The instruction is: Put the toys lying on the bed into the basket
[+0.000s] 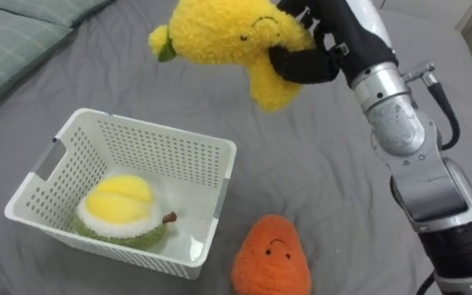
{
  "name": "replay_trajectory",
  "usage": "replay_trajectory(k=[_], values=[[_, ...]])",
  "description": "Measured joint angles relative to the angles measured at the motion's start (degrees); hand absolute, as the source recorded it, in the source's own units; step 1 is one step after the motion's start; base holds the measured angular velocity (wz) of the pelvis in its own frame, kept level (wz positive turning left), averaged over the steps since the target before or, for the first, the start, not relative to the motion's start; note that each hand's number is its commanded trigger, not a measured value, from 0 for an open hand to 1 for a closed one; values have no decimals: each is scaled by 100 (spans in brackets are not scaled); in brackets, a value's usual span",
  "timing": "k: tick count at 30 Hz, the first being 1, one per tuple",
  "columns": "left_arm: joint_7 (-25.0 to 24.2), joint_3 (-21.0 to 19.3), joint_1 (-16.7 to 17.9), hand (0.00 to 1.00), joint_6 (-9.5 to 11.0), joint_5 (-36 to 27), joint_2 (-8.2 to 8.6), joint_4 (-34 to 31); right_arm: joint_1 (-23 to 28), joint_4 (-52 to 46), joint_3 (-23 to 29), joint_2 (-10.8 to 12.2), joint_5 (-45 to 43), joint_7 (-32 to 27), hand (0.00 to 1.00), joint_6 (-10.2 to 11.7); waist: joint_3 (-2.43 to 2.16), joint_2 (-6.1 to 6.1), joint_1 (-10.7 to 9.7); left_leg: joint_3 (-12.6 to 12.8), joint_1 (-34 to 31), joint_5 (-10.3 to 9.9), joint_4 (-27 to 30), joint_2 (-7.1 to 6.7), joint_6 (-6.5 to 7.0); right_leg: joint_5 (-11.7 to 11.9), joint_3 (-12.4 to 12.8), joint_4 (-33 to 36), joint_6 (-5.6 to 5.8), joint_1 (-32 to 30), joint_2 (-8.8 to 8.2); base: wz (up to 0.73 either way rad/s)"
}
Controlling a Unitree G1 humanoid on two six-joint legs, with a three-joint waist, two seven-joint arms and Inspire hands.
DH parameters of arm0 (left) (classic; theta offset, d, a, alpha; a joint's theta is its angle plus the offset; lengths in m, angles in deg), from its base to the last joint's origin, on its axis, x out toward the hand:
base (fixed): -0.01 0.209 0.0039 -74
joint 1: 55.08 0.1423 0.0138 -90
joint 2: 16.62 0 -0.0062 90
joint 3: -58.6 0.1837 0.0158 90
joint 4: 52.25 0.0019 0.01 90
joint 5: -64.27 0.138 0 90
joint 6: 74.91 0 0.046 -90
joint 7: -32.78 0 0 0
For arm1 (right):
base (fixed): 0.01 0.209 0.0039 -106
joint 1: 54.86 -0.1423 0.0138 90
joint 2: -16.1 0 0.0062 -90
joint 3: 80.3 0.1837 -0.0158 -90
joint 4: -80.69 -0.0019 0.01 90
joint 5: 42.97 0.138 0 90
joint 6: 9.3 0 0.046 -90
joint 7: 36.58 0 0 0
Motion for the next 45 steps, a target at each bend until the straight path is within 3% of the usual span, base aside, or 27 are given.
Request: replay_trajectory(k=[8,14,15,16,17,18,30,45], values=[[1,-2,-67,0,-192,225,-12,-55,-8,-6,-332,202,-50,321,100,-286,36,-115,302,-305,-75,20,68,-95,38,-23,-186,0,38,120,-41,19],[19,1,-10,0,-331,228,-21,-172,-16,45,-776,279,-238,583,100,-431,62,-168,539,-418,-117,36,113,-153,61,-44,-171,4,71,146,-67,13],[21,-1,-3,0,-339,232,-31,-171,-16,60,-840,283,-238,640,87,-450,66,-178,587,-428,-123,37,116,-157,62,-44,-173,3,71,146,-69,7],[22,-1,8,0,-358,237,-31,-172,-16,78,-886,301,-236,695,57,-450,68,-182,608,-460,-133,41,122,-166,68,-44,-176,2,71,149,-74,9],[22,-2,14,0,-367,245,-27,-175,-16,99,-893,325,-236,724,5,-450,70,-188,615,-472,-134,45,123,-170,71,-44,-172,3,71,151,-76,10],[22,-6,17,0,-381,308,-20,-177,-15,148,-898,366,-237,755,0,-450,78,-199,636,-487,-137,50,124,-176,73,-44,-170,1,72,153,-80,6],[22,-8,1,0,-496,837,-8,-610,-12,741,-923,462,-355,739,0,-491,108,-259,893,-573,-169,62,171,-230,95,-58,-159,1,93,169,-115,4],[21,-235,2,0,-553,937,167,-848,275,784,-890,467,-302,743,0,-486,117,-250,861,-578,-120,62,211,-234,99,-58,-70,-4,94,214,-107,0]])
